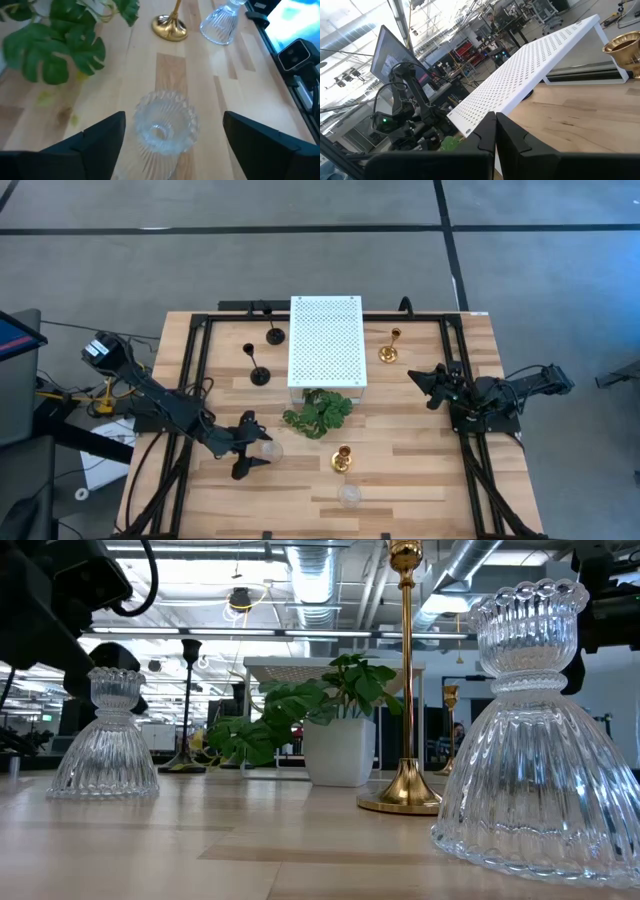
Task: Pick & Place candle stick holders
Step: Put the top transparent candle holder on the shelf
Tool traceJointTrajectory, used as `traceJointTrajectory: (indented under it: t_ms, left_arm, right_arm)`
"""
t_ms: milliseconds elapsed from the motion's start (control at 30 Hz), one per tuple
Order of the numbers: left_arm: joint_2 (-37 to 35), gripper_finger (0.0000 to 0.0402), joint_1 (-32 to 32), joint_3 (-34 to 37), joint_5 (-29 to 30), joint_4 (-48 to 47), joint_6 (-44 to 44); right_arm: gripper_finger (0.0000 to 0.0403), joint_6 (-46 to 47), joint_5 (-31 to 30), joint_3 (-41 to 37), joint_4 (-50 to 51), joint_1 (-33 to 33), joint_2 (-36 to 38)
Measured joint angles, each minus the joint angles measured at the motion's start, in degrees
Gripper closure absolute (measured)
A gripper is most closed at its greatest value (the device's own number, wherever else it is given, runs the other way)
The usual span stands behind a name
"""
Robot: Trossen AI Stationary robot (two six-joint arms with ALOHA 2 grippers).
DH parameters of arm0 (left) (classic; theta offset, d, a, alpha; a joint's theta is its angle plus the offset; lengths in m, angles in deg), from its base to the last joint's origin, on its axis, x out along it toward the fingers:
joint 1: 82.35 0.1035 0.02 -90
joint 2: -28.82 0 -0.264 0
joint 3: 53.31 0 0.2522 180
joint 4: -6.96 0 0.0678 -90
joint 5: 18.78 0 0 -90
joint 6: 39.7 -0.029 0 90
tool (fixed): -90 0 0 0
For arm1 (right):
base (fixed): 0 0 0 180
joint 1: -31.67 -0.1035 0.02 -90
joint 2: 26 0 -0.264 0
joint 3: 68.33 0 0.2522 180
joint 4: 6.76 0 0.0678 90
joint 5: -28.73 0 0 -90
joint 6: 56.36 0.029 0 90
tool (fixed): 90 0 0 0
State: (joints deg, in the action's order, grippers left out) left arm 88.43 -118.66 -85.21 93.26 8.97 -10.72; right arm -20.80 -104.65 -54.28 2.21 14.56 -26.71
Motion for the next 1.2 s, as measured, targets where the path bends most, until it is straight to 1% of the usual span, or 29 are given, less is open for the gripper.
traceJointTrajectory:
  t_ms: [167, 267, 400, 567, 733, 1067, 1200]
  left_arm:
    - [5.9, 0.0045, 0.0, 0.0, 0.0, 3.4, 2.8]
    - [9.3, 0.0042, 0.0, 0.0, 0.0, 7.9, 3.0]
    - [12.0, 0.005, 0.0, 0.0, 0.0, 12.8, 3.0]
    - [13.7, 0.007, 0.0, 0.0, 0.0, 13.2, 3.0]
    - [14.1, 0.0108, 0.0, 0.0, 1.7, 13.5, 3.5]
    - [14.0, 0.022, 0.0, 0.0, 2.0, 14.0, 3.4]
    - [13.9, 0.0255, 0.0, -0.1, 2.6, 14.7, 3.3]
  right_arm:
    - [0.0403, 0.0, 0.0, 0.0, 0.0, 0.0, 0.0]
    - [0.0403, 0.0, 0.0, 0.0, 0.0, 0.0, 0.0]
    - [0.0403, 0.0, 0.0, 0.0, 0.0, 0.0, 0.0]
    - [0.0403, 0.0, 0.0, 0.0, 0.0, 0.0, 0.0]
    - [0.0403, 0.1, 0.0, 0.0, 0.0, 0.0, 0.0]
    - [0.0403, 0.1, 0.0, 0.0, 0.0, 0.0, 0.0]
    - [0.0403, 0.1, 0.0, 0.0, 0.0, 0.0, 0.0]
